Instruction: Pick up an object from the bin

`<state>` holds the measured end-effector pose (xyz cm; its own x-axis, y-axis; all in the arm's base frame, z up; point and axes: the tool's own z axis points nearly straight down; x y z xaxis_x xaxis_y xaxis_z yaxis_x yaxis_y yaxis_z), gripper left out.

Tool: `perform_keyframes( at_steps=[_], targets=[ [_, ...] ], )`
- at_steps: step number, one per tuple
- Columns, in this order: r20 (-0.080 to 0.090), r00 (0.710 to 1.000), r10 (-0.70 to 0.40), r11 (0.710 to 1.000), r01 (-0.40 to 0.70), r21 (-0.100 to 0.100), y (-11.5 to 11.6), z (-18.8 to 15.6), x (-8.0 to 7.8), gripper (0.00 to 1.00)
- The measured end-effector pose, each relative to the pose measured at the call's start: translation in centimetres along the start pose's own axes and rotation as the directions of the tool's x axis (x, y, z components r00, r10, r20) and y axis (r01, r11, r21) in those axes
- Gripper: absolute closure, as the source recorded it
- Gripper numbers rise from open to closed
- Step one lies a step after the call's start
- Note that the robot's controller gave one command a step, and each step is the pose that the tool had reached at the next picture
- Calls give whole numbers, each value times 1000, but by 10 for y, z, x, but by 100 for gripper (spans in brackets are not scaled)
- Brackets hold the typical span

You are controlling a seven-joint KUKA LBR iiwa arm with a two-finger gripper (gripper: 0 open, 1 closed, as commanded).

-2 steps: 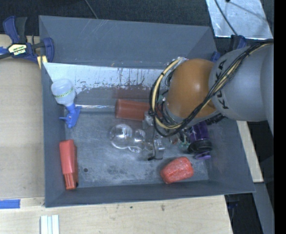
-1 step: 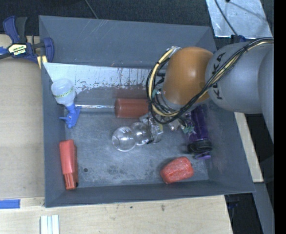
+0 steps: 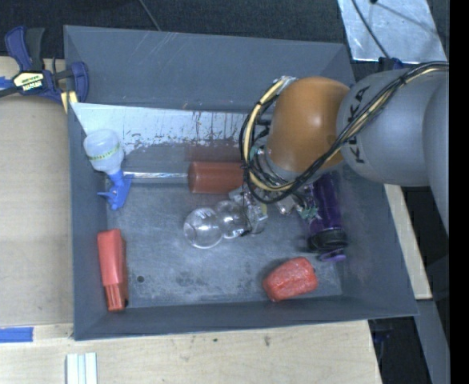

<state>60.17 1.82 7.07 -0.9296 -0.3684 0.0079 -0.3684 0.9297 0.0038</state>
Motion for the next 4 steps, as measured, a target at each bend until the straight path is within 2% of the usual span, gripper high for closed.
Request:
perform_keyframes(
  at_steps=[1, 2, 3, 4],
  targets=[
    [4, 1000, -12, 1000, 12, 2, -6, -48, -1, 100],
    [9, 998, -58, 998, 58, 4, -20, -55, -11, 100],
    [9, 998, -64, 998, 64, 4, -22, -49, -12, 100],
    [9, 997, -75, 997, 75, 4, -34, -65, 12, 100]
  ],
)
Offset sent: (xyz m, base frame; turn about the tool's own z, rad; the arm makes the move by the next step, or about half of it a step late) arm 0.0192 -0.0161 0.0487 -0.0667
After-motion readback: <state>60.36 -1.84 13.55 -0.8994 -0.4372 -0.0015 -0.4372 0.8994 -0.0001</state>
